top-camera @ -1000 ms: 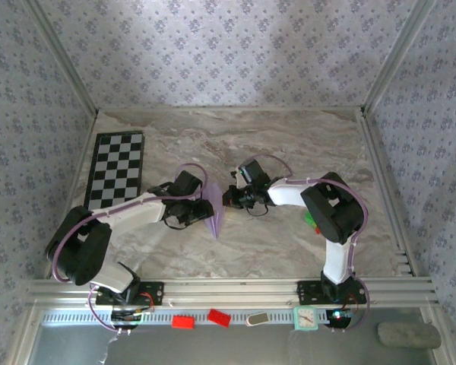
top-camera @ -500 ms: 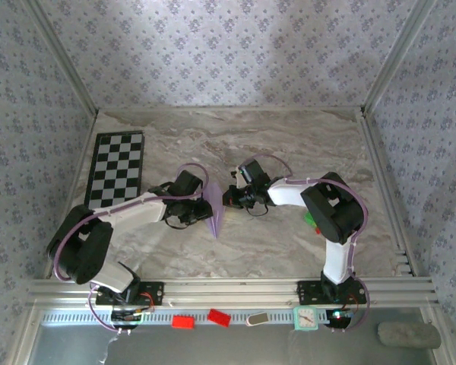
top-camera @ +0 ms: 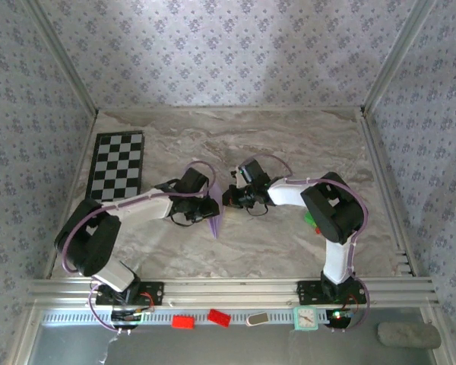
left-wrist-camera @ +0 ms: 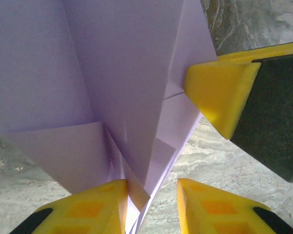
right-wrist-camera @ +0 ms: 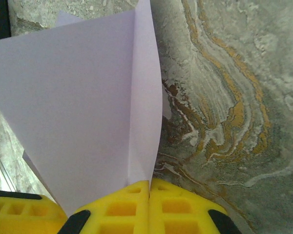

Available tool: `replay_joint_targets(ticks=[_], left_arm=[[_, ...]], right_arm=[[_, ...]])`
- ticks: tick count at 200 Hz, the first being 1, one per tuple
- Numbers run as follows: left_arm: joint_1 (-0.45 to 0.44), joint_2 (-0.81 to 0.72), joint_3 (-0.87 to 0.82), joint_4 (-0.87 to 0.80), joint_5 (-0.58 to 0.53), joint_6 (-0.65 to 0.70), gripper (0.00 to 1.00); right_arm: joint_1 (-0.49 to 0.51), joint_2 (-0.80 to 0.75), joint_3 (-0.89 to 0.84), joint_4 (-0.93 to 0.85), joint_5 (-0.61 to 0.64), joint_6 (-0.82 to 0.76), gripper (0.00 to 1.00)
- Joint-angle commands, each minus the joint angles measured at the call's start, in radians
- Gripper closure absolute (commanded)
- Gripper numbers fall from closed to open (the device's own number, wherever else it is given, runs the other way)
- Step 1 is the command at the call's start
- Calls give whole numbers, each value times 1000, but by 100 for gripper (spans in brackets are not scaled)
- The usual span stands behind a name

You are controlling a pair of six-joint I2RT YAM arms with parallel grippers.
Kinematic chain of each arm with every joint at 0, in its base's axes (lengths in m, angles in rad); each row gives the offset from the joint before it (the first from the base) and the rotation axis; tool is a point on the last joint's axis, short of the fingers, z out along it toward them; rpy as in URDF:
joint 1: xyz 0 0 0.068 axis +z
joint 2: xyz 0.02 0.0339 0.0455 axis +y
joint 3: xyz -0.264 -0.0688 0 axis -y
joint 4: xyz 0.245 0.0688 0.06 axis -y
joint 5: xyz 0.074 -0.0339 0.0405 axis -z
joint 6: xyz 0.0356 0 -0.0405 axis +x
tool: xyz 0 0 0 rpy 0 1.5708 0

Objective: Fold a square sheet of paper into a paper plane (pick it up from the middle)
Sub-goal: Move a paper plane to the center of the table.

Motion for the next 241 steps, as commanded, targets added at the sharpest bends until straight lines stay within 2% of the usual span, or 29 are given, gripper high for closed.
replay_joint_targets(ticks=[1,88,211,241], left_arm=[[-18,28,36,-44,-22,23,67],[-45,88,90,-103,-91,32,60],[-90,160,170,-237,-209,-9,72],[-102,186,195,-267,-234,-25,79]], right_arm=[[2,-4,29,-13,-13,19,97],[6,-31,29,-11,-47,53,97],[8,-37,35,-25,-44,63,93],[6,-49,26,-25,-30,71,88]])
